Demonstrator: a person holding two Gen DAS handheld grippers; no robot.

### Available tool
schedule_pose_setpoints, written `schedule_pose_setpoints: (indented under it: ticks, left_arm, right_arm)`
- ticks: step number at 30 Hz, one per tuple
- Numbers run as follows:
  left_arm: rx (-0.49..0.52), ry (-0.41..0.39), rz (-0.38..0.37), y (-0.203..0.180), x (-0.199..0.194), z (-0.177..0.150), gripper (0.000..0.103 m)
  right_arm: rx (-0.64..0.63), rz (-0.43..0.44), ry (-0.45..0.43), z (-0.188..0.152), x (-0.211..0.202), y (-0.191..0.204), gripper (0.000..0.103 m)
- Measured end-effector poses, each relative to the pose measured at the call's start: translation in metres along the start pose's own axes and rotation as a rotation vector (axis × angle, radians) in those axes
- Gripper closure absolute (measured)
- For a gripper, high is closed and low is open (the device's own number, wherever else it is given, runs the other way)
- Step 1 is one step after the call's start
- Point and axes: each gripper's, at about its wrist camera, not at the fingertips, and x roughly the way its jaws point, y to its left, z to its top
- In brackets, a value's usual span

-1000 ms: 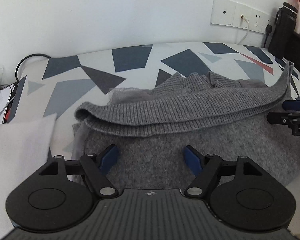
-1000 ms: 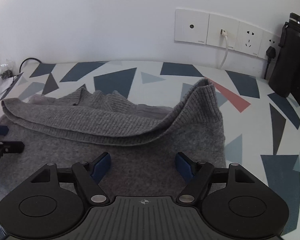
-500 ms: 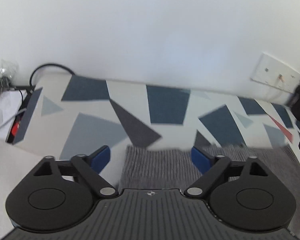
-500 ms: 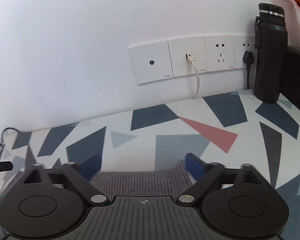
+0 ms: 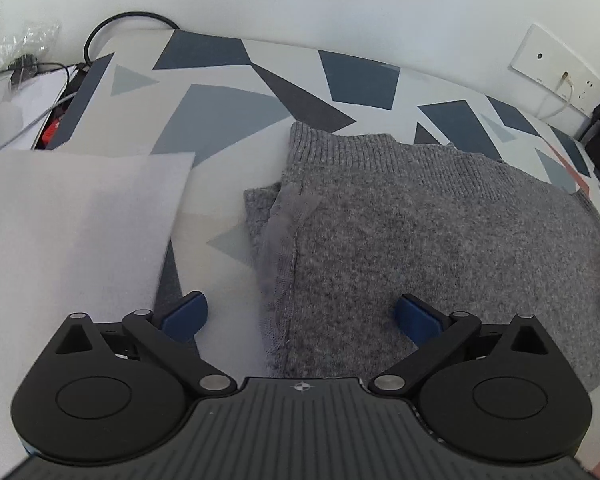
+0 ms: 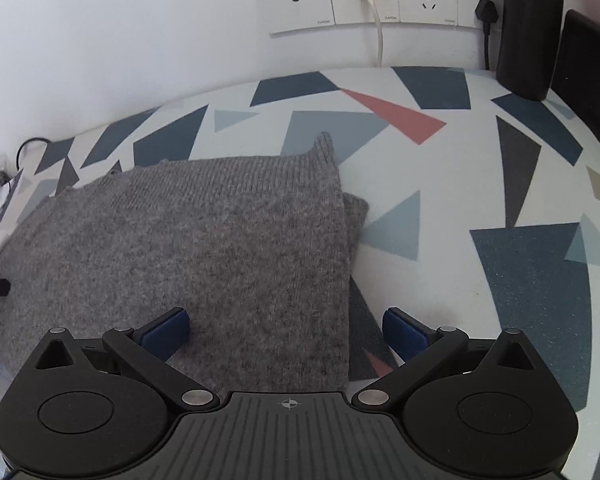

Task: Fold clothes
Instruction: 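Press and smooth the folded sweater with both open grippers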

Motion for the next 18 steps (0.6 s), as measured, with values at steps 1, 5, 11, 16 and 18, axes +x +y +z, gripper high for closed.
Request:
schedule_pose_setpoints:
  ticks: [1,5,11,16,18]
  left_arm:
    - [0.007,-0.002,0.002,-0.002,0.002,0.002,0.000]
    - [0.024,-0.005,0.006,-0.008,0.006,0.006,0.000]
    - [0.033,-0.011,0.000,-0.008,0.005,0.005,0.000]
    - [0.055,0.006,-0.022,-0.005,0.006,0.009,0.000]
    - [0.067,0.015,-0.032,-0.004,0.006,0.010,0.000]
  right_arm:
    - [-0.004,-0.009,-0.001,0.000,0.003,0.002,0.001]
    - [-0.018,-0.035,-0.019,0.002,0.014,0.009,0.001]
    - [0.005,-0.075,-0.065,0.007,0.023,0.017,0.001]
    - [0.027,-0.093,-0.058,0.015,0.027,0.017,0.001]
    - [0.026,-0.095,-0.045,0.016,0.028,0.017,0.001]
